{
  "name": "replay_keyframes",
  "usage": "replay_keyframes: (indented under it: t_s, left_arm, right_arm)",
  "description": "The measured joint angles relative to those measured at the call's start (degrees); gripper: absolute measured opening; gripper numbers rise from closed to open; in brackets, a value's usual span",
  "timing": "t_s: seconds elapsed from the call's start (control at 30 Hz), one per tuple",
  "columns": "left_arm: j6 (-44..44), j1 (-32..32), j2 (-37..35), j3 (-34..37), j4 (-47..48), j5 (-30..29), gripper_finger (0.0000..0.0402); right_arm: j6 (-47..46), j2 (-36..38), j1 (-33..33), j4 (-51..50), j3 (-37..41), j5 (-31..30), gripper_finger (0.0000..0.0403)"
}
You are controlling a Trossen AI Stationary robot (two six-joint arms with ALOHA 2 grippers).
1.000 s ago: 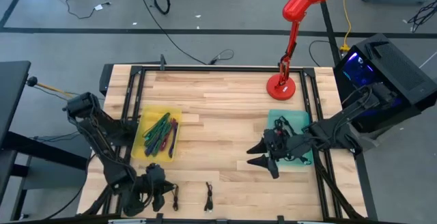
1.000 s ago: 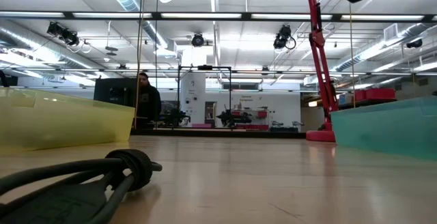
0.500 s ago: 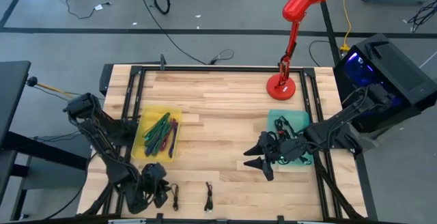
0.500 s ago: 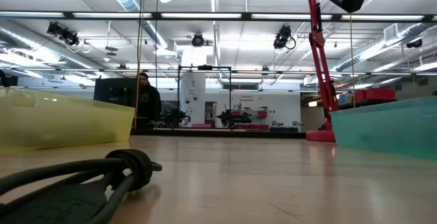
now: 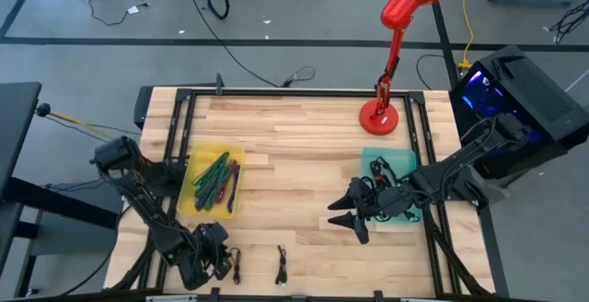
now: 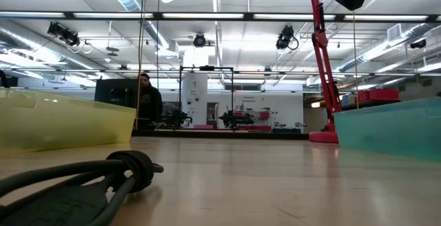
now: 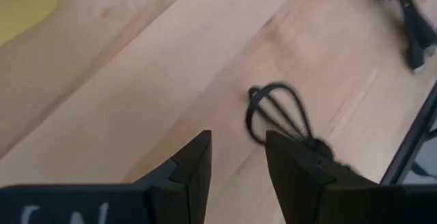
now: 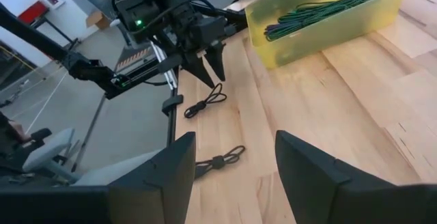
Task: Pick & Place USB Port
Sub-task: Put the black charger cable into the green bin
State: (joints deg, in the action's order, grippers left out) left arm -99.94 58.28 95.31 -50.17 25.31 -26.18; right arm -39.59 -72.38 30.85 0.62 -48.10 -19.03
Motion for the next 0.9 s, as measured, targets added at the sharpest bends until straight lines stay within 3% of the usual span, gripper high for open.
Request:
replay_keyframes:
  t_s: [0.33,0.5,0.63,0.77,0.9]
  left_arm:
    - [0.28,-0.21,1.29,0.0,-2.24,-2.92,0.0141]
    - [2.03,-1.28,1.93,0.0,-2.55,-2.57,0.0091]
    - [8.74,-2.29,1.94,-1.3,-3.06,-4.93,0.0015]
    - [17.2,-4.25,1.9,-5.97,-0.51,-7.28,0.0008]
    - [27.89,-6.02,1.8,-15.81,7.77,-13.83,0.0007]
  right_arm:
    - [0.04,0.0,0.0,0.0,0.0,0.0,0.0201]
    - [0.22,-0.01,0.0,0.01,0.0,-0.02,0.0201]
    - [0.97,0.0,0.01,0.06,0.0,-0.26,0.0201]
    - [1.25,0.0,0.02,-0.02,0.0,-2.24,0.0201]
    - [1.63,-0.02,0.0,0.09,0.0,-3.03,0.0201]
